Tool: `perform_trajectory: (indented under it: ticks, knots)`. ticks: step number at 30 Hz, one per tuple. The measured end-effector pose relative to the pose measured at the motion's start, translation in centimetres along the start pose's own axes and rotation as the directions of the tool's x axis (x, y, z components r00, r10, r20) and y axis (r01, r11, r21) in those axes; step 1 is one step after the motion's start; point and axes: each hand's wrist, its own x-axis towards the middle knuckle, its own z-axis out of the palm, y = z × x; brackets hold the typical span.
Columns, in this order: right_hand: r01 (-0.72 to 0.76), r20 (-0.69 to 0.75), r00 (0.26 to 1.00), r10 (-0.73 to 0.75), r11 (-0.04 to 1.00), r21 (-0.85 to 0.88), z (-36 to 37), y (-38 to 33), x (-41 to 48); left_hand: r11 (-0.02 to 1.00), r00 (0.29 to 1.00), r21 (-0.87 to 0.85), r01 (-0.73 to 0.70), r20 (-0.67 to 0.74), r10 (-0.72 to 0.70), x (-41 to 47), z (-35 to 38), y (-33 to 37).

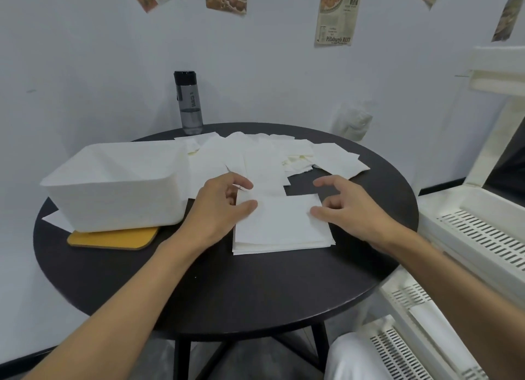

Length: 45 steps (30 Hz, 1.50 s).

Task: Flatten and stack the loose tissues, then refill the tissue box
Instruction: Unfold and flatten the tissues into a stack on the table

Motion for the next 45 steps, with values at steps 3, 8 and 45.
perform_trajectory:
  ticks: [3, 8, 45]
  knots:
    - [0.01, 0.053, 0.999, -0.006, 0.997, -0.08, 0.0, 0.3, 0.0, 0.993, 0.999, 0.113, -0.037, 0.042, 0.032, -0.3, -0.1, 0.0]
    - [0.051, 0.06, 0.997, -0.039, 0.974, -0.222, -0.2, 0.6, 0.3, 0.921, 0.973, 0.343, -0.187, 0.196, 0.125, -0.9, 0.2, 1.1]
    - [-0.156, -0.301, 0.953, 0.028, 0.898, -0.412, -6.0, 6.5, 9.6, 0.849, 0.895, 0.383, -0.365, 0.395, 0.207, 1.3, 3.9, -0.2]
